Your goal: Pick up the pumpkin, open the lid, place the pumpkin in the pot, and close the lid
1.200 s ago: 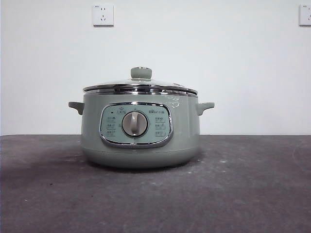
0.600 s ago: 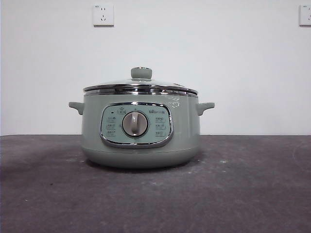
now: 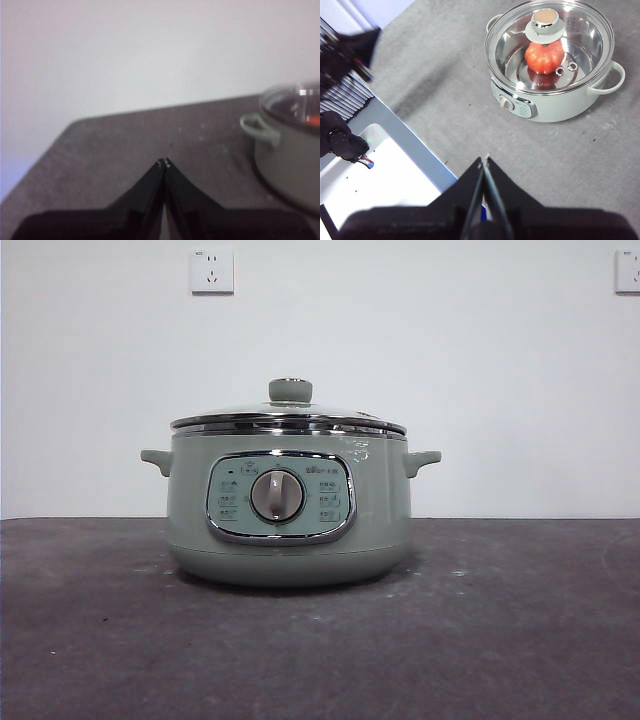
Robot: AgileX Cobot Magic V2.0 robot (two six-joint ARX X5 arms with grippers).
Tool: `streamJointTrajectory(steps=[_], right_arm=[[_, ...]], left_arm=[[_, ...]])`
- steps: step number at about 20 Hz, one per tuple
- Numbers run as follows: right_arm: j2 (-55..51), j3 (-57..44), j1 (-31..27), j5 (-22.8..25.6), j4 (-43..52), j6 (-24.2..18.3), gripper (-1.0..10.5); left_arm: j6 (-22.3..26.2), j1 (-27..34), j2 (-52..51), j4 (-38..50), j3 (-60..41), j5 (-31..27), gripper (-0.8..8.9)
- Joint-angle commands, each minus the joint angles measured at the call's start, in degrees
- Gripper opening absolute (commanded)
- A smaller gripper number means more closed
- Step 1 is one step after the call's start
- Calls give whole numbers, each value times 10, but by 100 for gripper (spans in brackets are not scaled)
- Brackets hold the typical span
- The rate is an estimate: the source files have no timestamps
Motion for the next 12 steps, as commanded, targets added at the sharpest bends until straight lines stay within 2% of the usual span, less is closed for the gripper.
streamJointTrajectory(steps=[1,7,12], right_arm=[[-2,-4,1,2,-10,3,1],[-2,-4,1,2,-10,3,1],[-2,-4,1,2,-10,3,1]], left_arm=[[-5,2,-21,7,-39,-5,-3],[-9,2,-66,-2,-98,-7,-3],[-30,2,-66,-73,-99,-3,-3]])
